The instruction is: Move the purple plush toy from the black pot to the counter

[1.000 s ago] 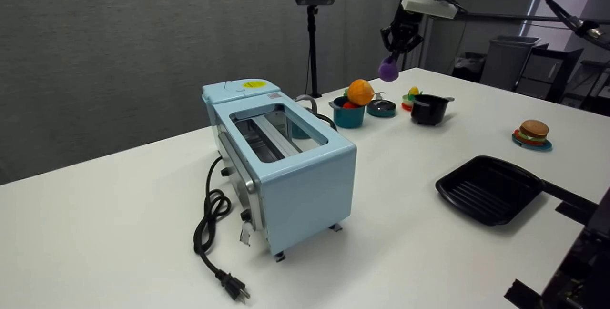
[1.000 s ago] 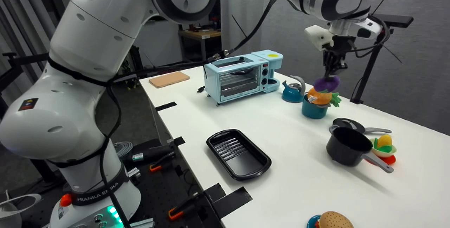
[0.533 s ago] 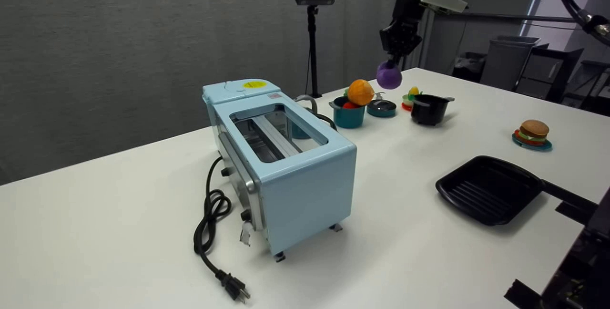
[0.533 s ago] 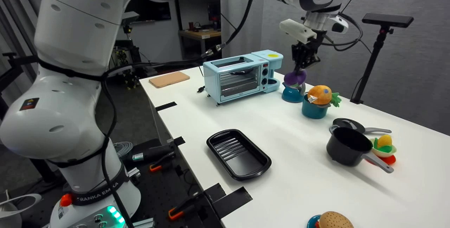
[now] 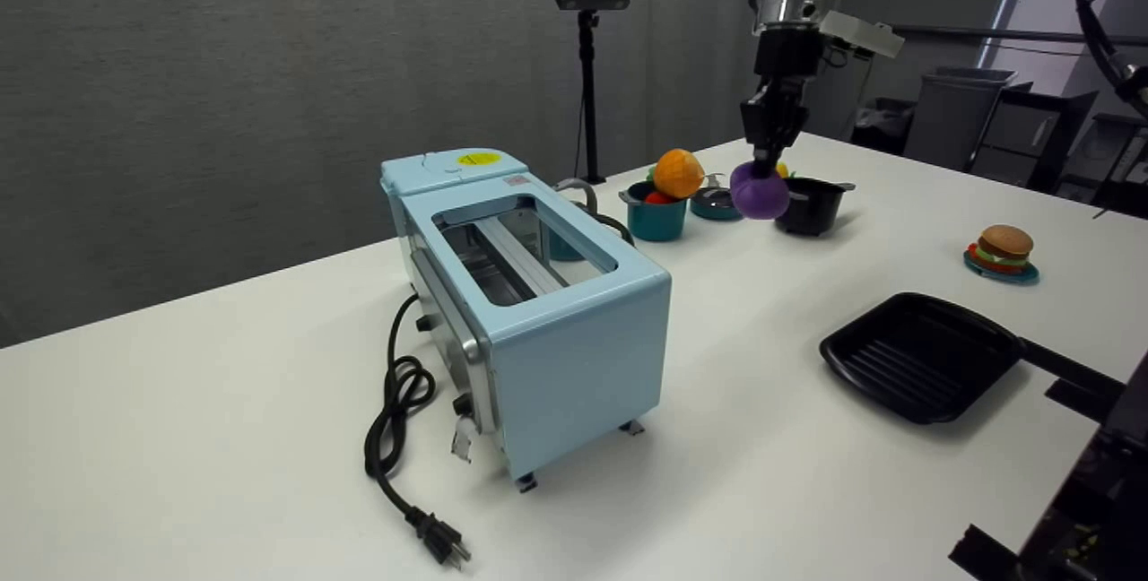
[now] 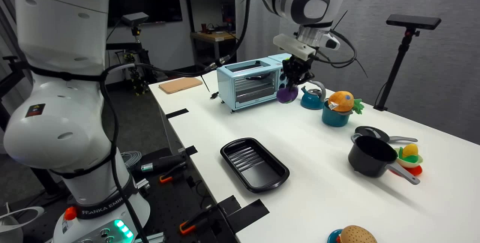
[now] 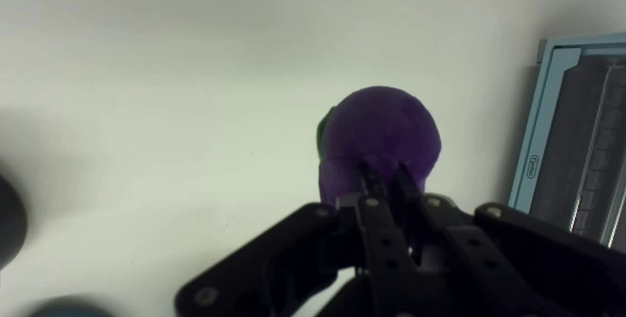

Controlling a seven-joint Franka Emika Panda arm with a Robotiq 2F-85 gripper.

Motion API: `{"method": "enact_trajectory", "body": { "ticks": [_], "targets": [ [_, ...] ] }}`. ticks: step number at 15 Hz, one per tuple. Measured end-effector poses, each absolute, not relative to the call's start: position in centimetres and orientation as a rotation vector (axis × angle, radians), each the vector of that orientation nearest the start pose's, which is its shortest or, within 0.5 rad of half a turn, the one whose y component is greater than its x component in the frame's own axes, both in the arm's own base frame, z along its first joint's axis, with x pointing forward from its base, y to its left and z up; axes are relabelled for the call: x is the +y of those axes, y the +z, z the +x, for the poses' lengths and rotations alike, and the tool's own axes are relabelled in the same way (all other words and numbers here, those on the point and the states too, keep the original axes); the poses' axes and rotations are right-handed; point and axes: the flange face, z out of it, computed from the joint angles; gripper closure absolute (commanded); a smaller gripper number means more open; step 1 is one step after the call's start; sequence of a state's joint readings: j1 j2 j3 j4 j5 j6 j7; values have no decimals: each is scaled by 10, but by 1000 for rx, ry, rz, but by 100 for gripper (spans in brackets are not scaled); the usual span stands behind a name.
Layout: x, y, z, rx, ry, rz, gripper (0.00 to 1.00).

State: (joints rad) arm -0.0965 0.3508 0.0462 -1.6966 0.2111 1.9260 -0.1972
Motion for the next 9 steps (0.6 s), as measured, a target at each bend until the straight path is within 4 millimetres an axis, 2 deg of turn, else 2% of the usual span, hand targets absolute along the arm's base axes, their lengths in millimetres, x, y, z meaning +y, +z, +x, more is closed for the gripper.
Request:
{"method": "enact_trajectory", "body": {
  "ticks": [1,2,4,9],
  "targets": [
    [-15,376,635,-91,125,-2921,98],
    [-10,368,630,-96,110,-2928,66],
    [-2,353,622,-100,86,-2939,58],
    [8,328,606,-106,62,-2957,19]
  ]
}}
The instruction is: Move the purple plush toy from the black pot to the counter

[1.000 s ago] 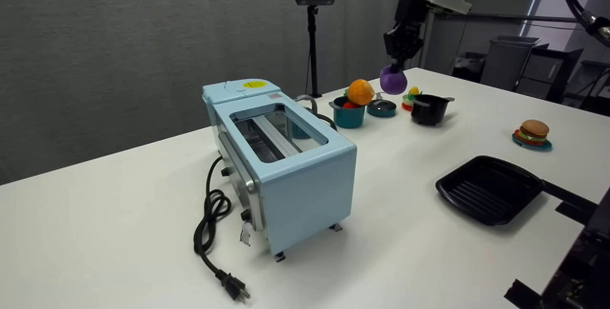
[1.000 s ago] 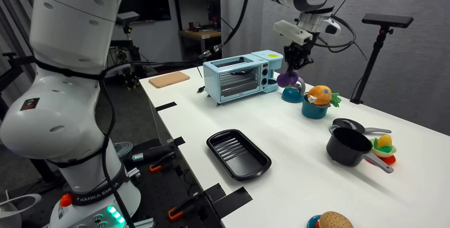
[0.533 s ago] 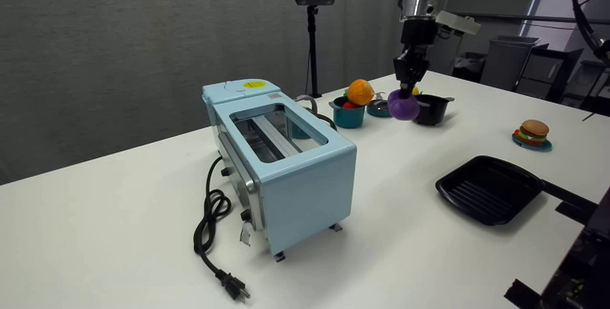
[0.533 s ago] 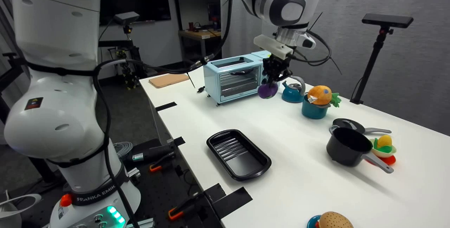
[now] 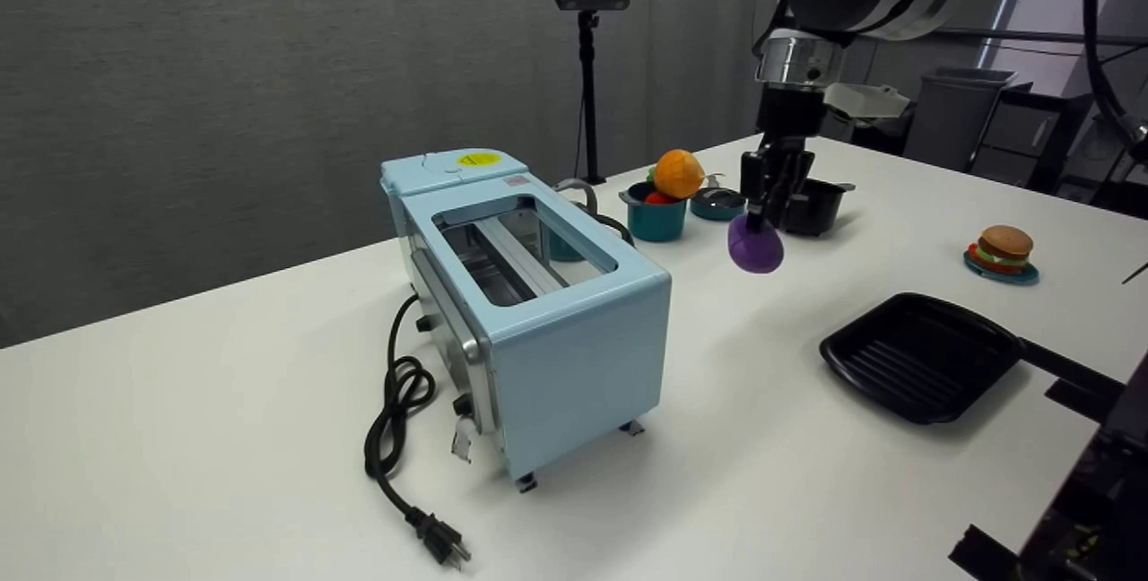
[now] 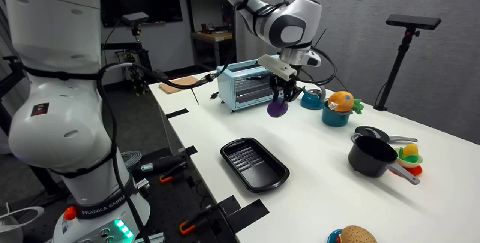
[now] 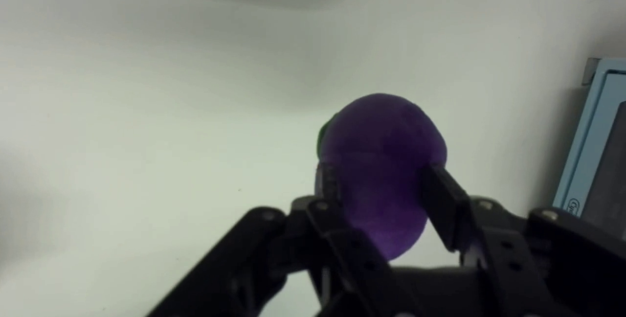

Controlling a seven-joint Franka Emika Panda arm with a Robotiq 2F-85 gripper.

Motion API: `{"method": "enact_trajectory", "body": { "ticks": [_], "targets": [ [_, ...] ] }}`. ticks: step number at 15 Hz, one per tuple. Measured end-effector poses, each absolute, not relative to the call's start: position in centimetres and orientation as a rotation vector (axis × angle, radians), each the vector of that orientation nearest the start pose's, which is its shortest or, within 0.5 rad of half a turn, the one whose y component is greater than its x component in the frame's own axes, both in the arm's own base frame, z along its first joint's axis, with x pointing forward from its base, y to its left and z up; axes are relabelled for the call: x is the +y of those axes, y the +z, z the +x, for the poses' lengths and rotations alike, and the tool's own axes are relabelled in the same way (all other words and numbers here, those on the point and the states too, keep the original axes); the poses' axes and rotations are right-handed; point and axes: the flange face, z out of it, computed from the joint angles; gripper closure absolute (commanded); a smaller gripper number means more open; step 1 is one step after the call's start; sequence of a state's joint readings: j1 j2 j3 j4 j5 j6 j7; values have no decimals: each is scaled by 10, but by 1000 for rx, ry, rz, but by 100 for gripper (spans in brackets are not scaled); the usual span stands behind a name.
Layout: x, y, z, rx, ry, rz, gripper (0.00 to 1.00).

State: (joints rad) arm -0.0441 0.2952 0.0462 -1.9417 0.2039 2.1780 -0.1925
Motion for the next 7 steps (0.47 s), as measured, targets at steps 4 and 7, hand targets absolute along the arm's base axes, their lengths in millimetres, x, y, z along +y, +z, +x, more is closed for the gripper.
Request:
{"method": "enact_trajectory", "body": {
  "ticks": [4,7],
  "targets": [
    [10,321,599,-104,60,-2961,0],
    [11,321,595,-95,65,-2962,0]
  ]
}}
